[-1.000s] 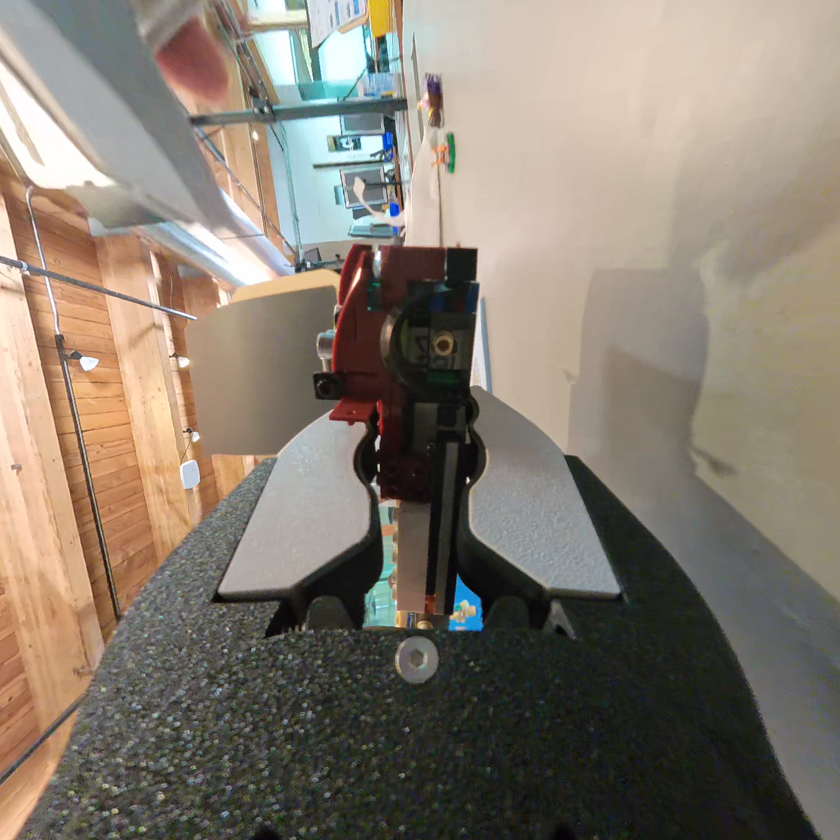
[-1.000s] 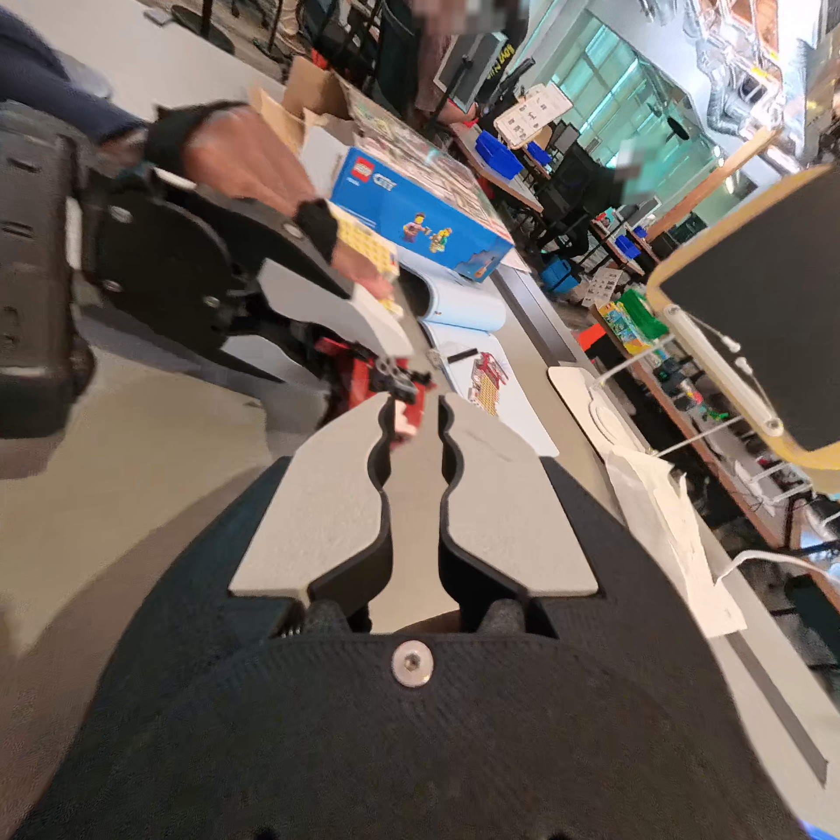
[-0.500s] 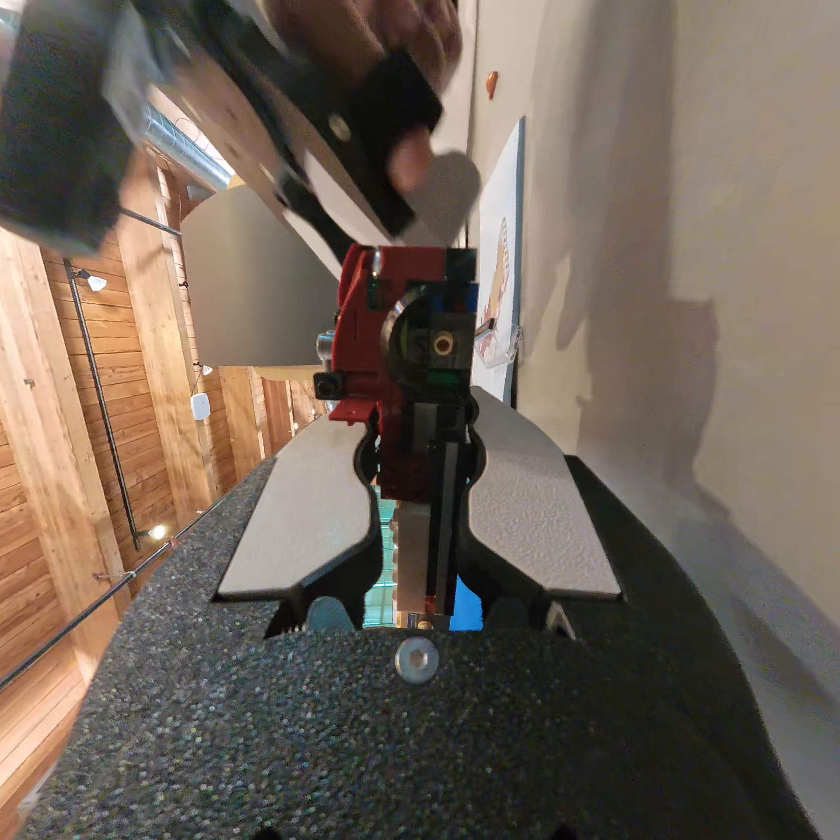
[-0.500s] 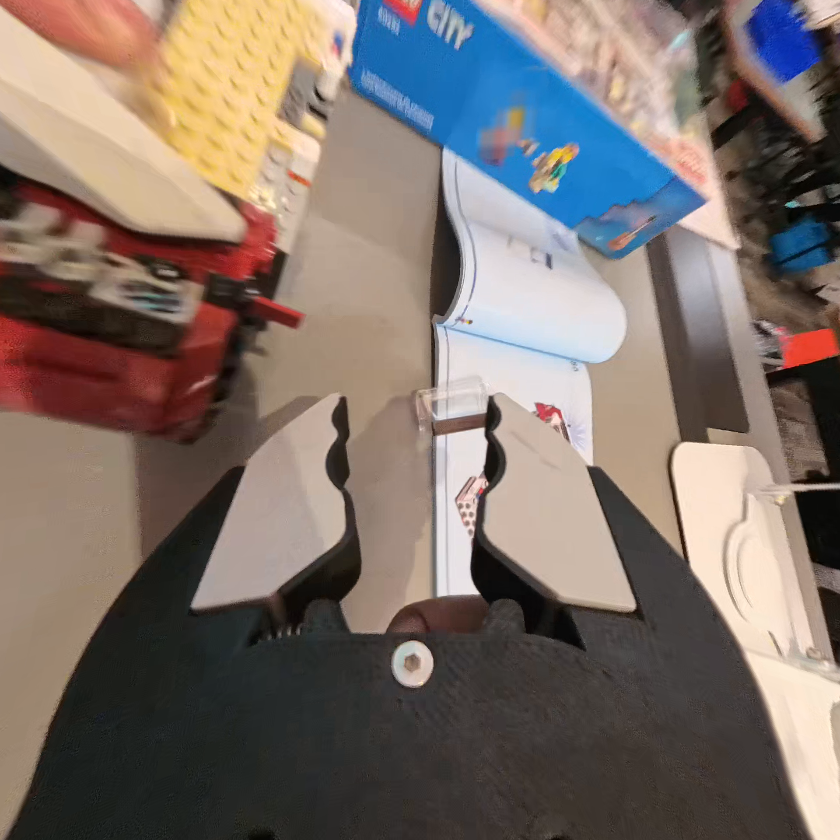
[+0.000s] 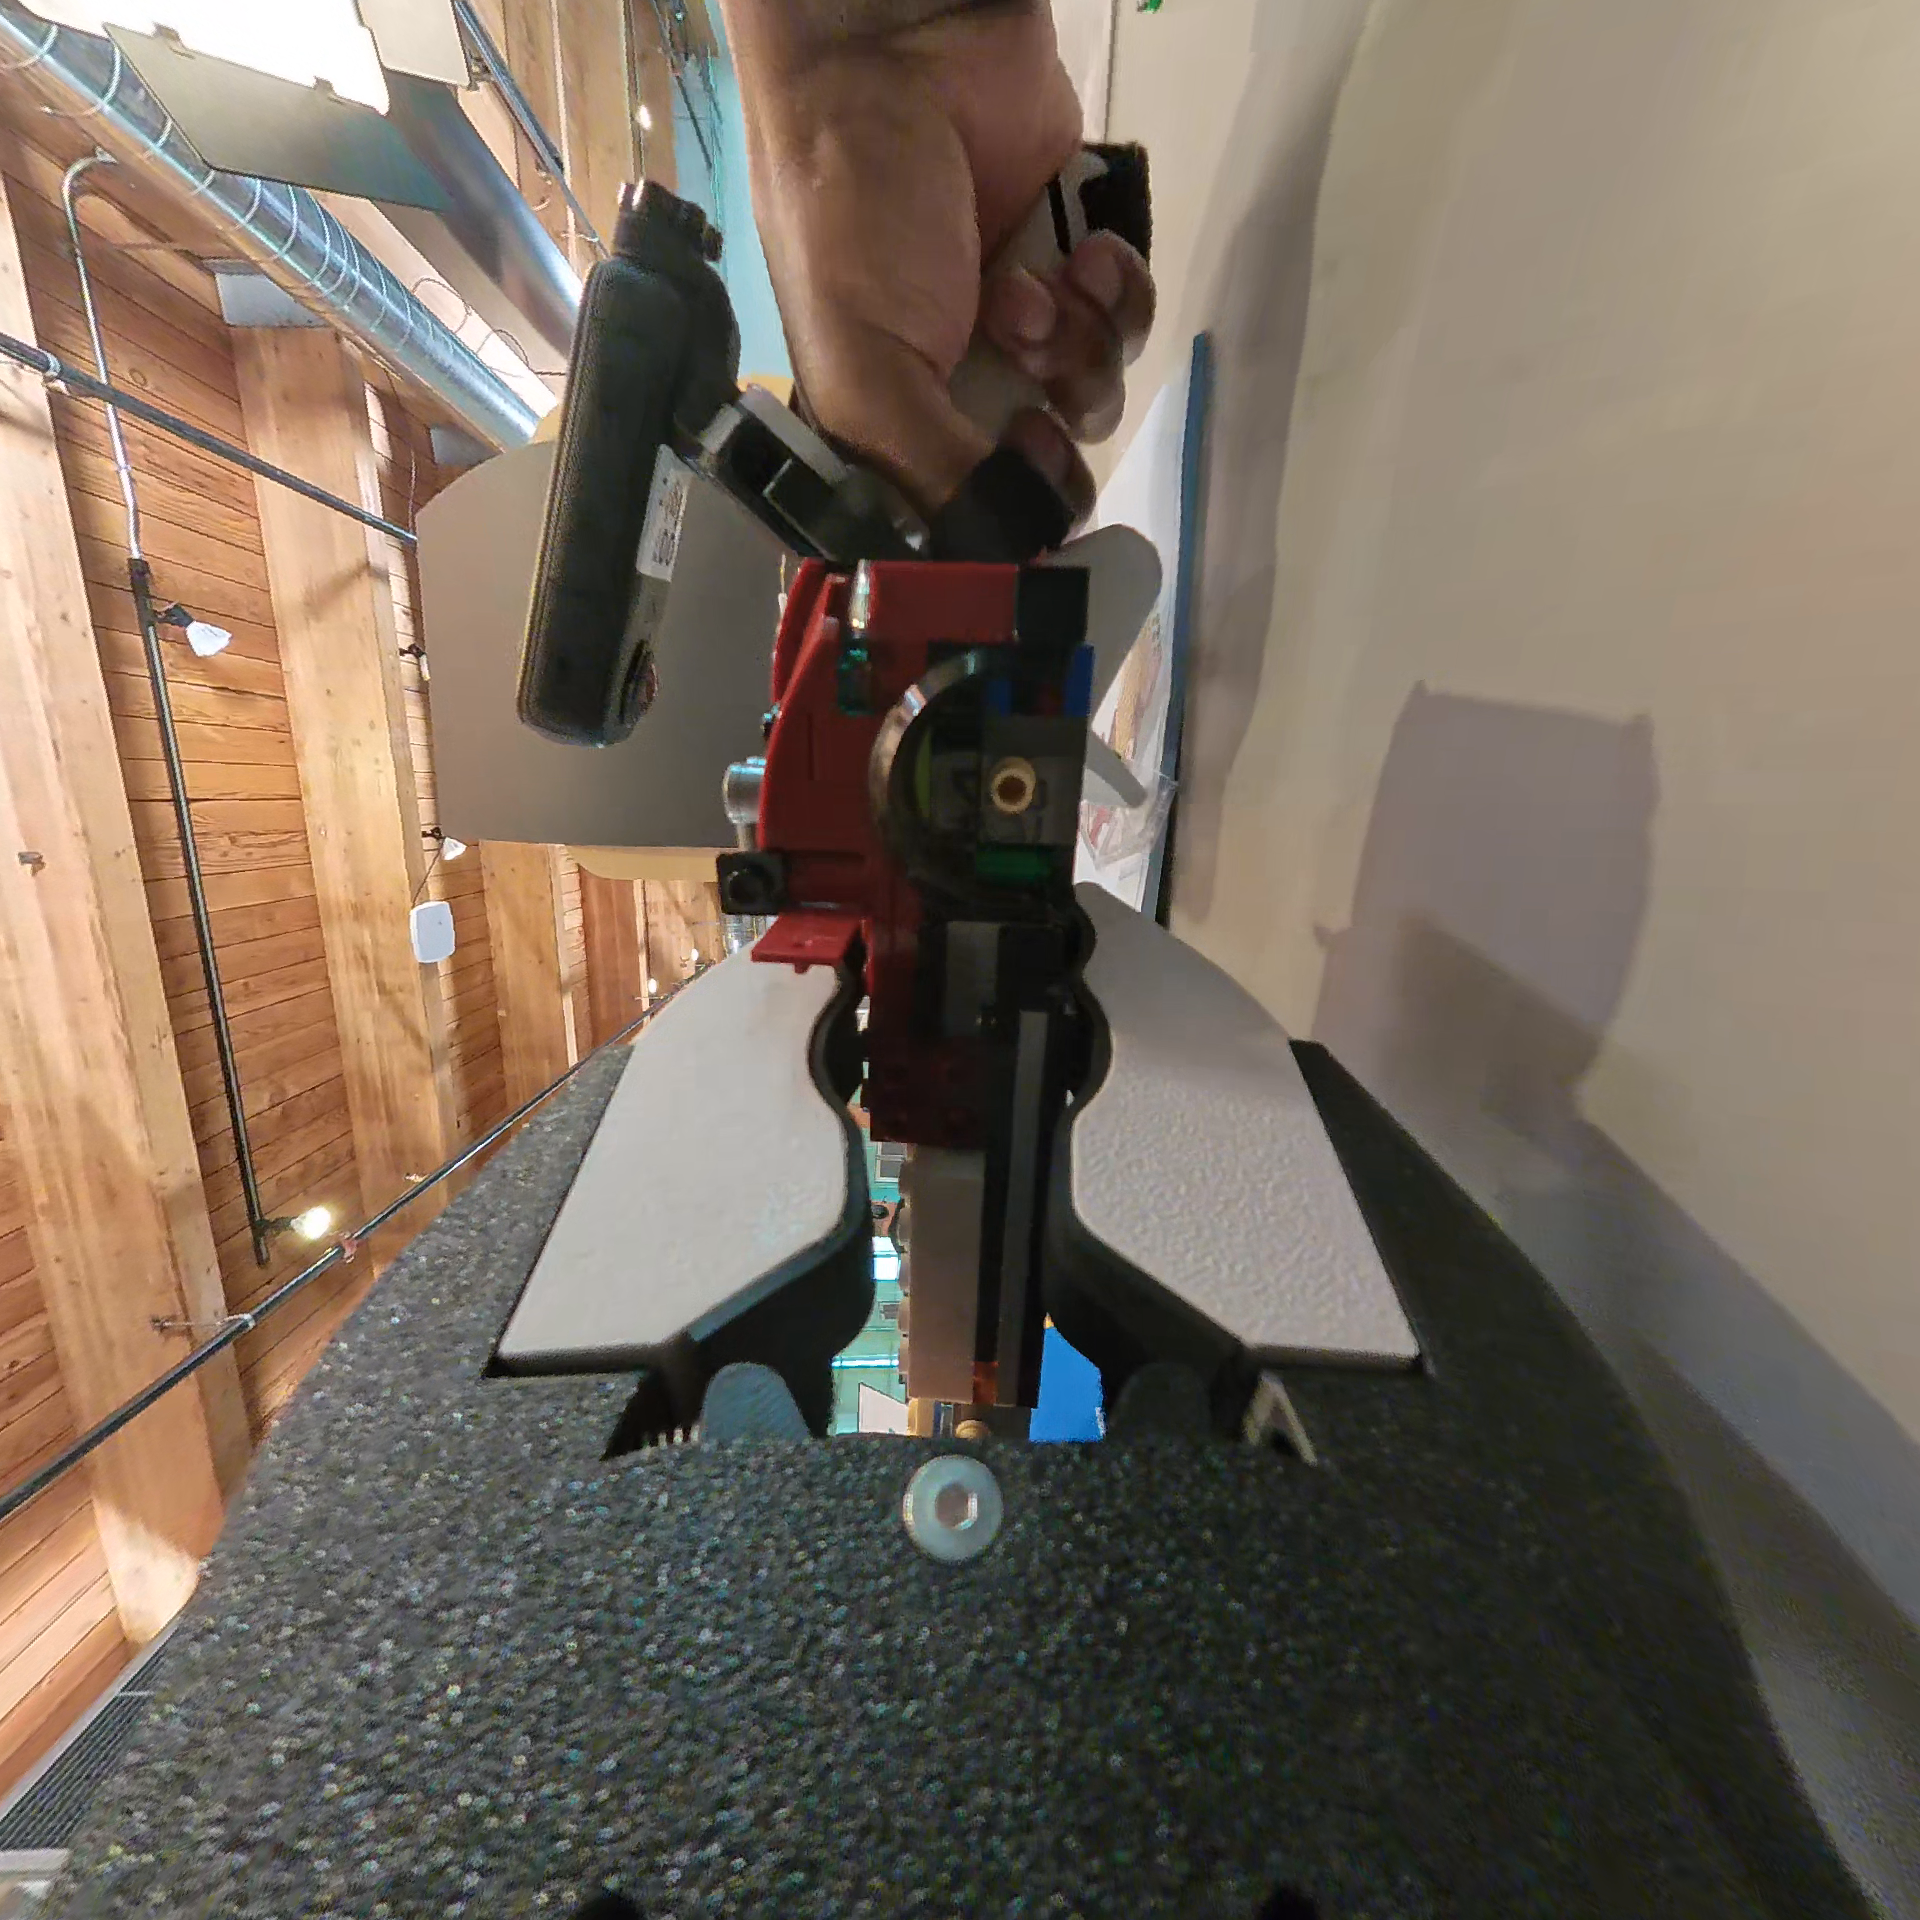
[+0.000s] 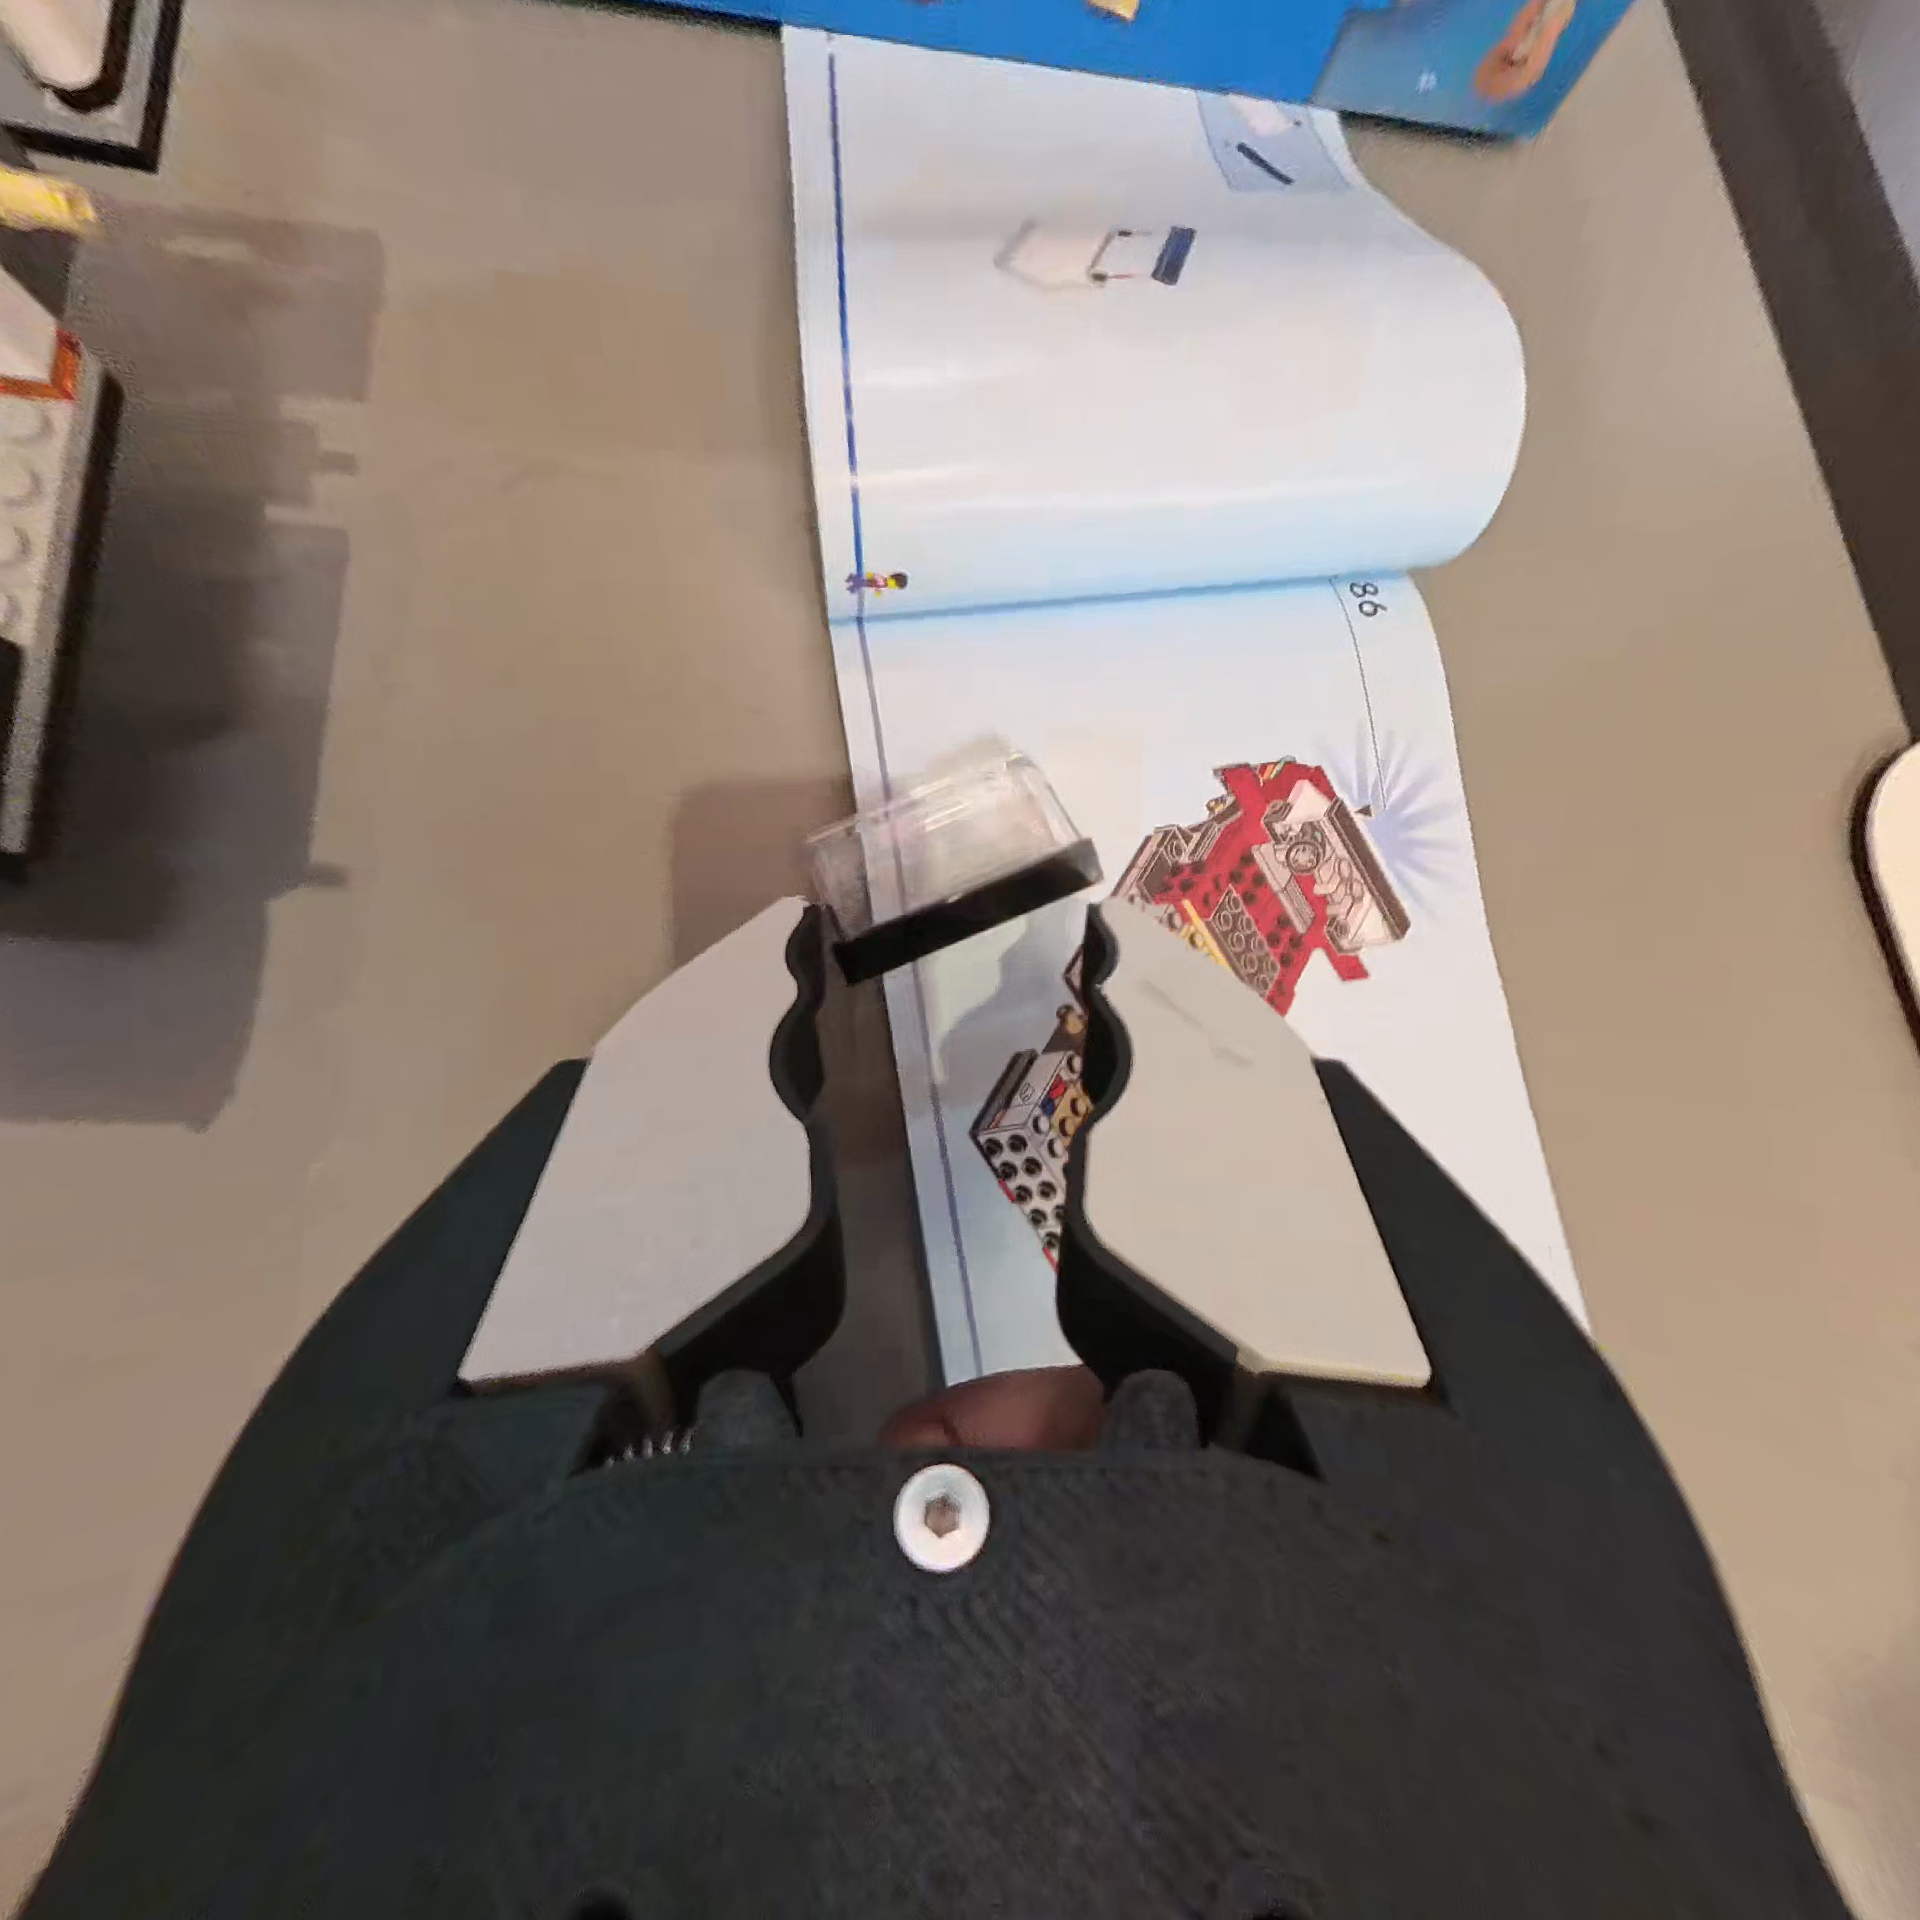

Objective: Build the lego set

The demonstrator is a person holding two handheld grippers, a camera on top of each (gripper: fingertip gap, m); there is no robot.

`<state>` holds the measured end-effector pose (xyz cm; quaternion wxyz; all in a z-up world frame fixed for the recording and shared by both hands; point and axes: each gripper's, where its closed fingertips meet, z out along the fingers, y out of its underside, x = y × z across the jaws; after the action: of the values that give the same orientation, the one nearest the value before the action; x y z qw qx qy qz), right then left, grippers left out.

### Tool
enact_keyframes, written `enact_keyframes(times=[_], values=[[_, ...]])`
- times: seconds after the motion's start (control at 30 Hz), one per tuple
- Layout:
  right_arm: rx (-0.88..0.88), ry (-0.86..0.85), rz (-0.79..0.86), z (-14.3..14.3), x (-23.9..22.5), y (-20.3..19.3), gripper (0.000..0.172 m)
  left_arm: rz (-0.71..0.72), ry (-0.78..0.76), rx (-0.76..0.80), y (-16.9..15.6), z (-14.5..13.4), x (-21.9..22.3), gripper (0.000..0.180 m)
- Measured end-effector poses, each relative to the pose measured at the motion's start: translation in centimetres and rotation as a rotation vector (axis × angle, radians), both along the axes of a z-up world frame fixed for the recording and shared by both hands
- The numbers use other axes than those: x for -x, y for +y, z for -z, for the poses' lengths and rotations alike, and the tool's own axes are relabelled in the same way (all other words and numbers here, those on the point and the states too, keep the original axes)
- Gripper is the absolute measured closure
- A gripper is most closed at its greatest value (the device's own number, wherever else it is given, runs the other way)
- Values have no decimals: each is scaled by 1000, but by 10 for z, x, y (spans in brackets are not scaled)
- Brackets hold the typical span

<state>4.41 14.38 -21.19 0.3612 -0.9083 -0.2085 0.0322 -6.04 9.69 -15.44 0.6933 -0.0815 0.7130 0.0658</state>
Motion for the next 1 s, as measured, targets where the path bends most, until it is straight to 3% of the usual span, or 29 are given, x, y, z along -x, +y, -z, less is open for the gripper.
enact_keyframes(times=[0.27, 0.33, 0.43, 0.67, 0.83, 1.0], values=[[97, 312, 288, -1, -5, 2, 133, 6, 3, 3, -2, 1, 1, 145], [103, 343, 310, 2, -4, 6, 135, 12, 1, 0, -4, 1, 1, 145], [95, 362, 268, 0, 2, 9, 155, 19, 0, 4, -5, 1, 1, 145], [87, 268, -21, -22, 23, -30, 164, 65, -10, 27, -10, -1, 3, 145], [108, 102, -387, -38, 46, -107, 164, 130, 4, 22, -21, 4, 5, 145], [225, 33, -716, -18, 87, -180, 164, 220, 33, -7, -39, 13, 7, 145]])
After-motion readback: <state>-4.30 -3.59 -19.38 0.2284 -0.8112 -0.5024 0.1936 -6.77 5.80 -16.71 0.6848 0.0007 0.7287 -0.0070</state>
